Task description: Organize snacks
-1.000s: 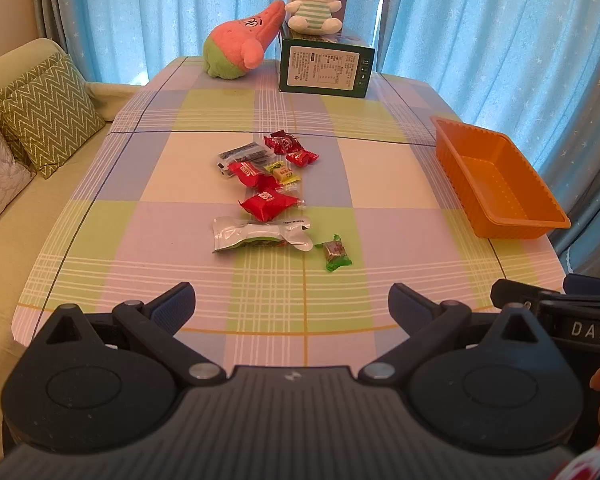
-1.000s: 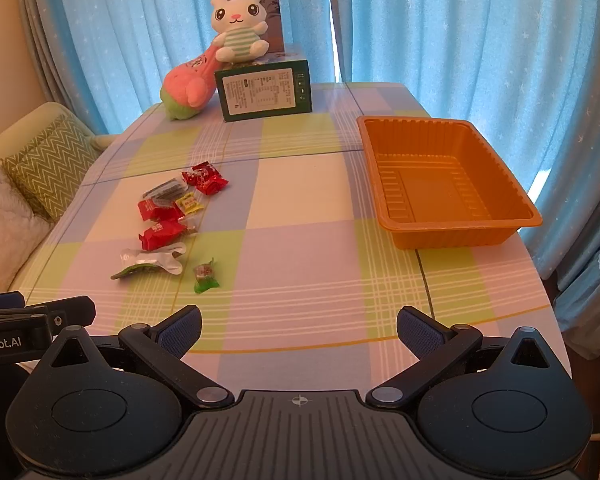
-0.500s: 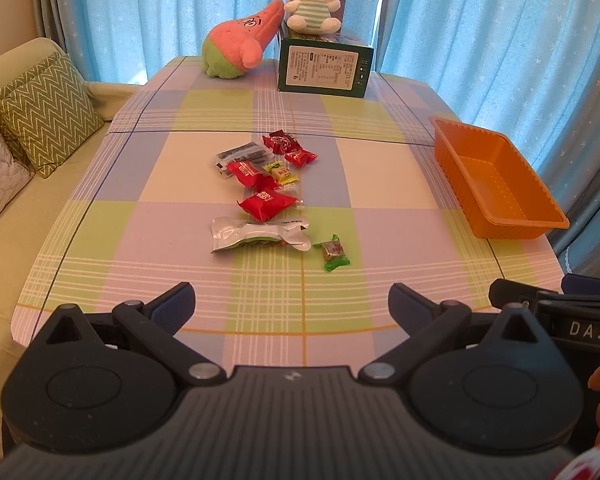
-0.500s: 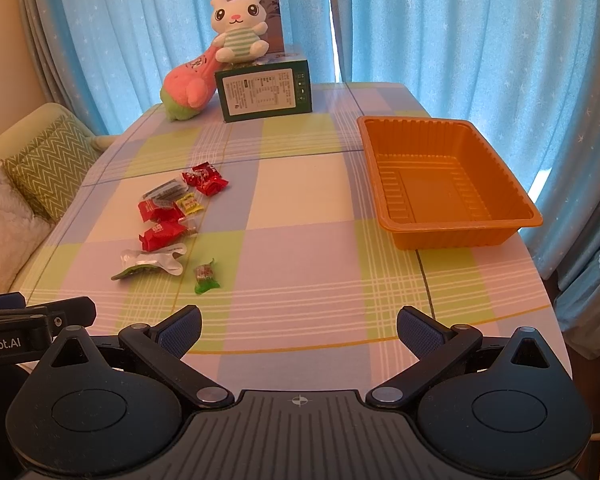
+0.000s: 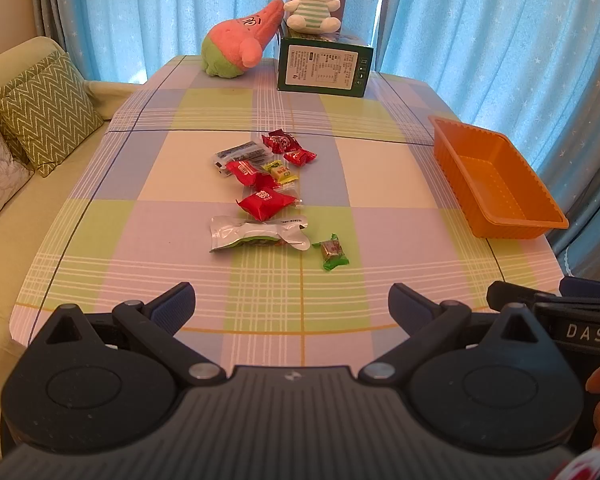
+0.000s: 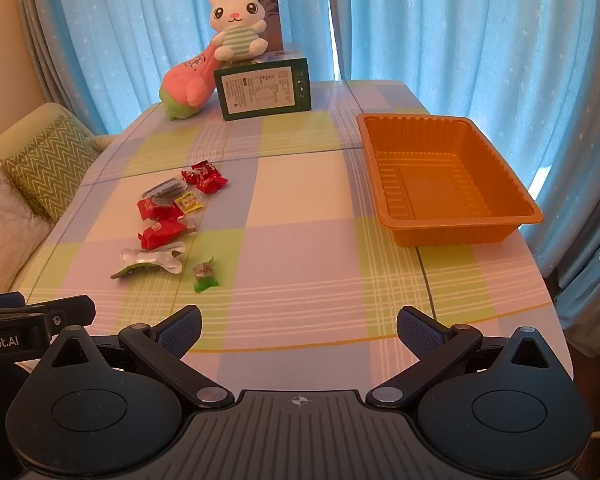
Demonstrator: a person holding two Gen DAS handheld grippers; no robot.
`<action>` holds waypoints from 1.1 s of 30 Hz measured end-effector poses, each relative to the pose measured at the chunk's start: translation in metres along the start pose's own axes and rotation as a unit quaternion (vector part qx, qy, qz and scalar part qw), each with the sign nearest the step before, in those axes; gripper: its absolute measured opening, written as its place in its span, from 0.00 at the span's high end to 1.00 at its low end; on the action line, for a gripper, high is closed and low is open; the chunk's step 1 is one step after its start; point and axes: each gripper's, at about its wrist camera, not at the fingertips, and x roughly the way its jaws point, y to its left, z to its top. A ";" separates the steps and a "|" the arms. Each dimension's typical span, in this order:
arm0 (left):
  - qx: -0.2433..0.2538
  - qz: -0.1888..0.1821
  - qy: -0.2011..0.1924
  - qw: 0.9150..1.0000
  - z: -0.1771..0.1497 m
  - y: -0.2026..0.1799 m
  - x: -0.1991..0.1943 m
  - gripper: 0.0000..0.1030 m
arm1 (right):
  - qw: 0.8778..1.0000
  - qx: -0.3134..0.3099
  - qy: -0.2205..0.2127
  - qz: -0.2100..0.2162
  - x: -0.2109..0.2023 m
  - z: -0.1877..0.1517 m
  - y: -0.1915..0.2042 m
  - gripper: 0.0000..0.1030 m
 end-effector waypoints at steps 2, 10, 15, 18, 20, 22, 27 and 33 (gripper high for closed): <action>0.000 -0.001 0.000 1.000 0.000 0.000 0.000 0.01 | 1.000 0.001 0.000 0.000 0.000 0.000 0.000 0.00; -0.001 -0.001 0.000 1.000 -0.001 0.000 0.000 0.01 | 1.000 0.002 0.000 0.000 0.001 -0.002 -0.001 0.00; -0.001 -0.002 0.001 1.000 -0.001 0.000 0.000 0.01 | 1.000 0.003 0.001 0.001 0.001 -0.002 -0.002 0.00; -0.001 -0.001 0.001 1.000 -0.001 0.000 0.000 0.01 | 1.000 0.004 0.002 0.001 0.002 -0.003 -0.002 0.00; -0.002 -0.001 0.001 1.000 -0.002 -0.001 0.000 0.01 | 1.000 0.005 0.002 0.001 0.002 -0.003 -0.002 0.00; -0.002 -0.002 0.001 1.000 -0.002 0.000 0.001 0.01 | 1.000 0.005 0.003 0.002 0.002 -0.003 -0.002 0.00; -0.002 -0.002 0.001 1.000 -0.003 0.000 0.001 0.01 | 1.000 0.006 0.004 0.001 0.004 -0.004 -0.003 0.00; -0.002 -0.002 0.003 1.000 -0.006 -0.001 0.002 0.01 | 1.000 0.008 0.004 0.002 0.005 -0.004 -0.003 0.00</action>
